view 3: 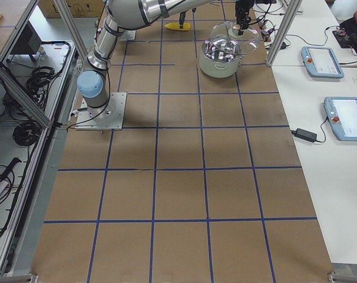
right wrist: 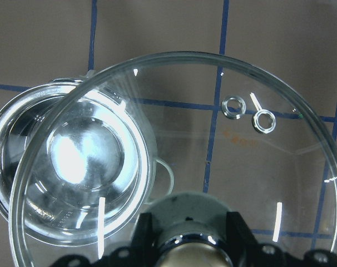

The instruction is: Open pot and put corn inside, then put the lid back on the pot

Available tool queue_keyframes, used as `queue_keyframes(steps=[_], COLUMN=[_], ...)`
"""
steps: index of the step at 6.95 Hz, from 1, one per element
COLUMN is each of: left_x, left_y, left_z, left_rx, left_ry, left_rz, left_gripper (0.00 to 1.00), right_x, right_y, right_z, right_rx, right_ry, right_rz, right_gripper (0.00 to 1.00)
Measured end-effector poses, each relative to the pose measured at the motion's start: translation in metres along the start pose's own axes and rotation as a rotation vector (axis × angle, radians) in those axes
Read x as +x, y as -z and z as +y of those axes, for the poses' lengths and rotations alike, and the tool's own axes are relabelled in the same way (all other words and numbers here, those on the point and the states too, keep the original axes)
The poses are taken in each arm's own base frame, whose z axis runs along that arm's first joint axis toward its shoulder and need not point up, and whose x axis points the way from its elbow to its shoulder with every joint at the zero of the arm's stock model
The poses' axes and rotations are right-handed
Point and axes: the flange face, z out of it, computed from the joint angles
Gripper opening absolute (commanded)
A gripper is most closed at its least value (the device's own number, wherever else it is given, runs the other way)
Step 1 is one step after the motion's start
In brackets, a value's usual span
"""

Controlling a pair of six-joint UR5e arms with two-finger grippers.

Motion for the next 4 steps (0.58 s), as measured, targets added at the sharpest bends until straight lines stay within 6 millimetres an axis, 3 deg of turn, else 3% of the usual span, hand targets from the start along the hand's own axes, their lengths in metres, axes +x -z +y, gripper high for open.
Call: queue_keyframes(steps=[2,4], left_x=[0.001,0.015], left_y=[0.028,0.094], left_z=[-0.015,-0.061], left_rx=[0.011,0.010], left_ry=[0.033,0.016], left_rz=[-0.004,-0.006], left_gripper=[0.22,0.22], right_x=[-0.001,-0.002], right_y=[0.000,-0.001], right_z=[0.000,0.000], right_rx=[0.000,-0.001], right_ry=[-0.003,-0.005], right_rz=[-0.002,-0.003], right_gripper=[0.10,0.09])
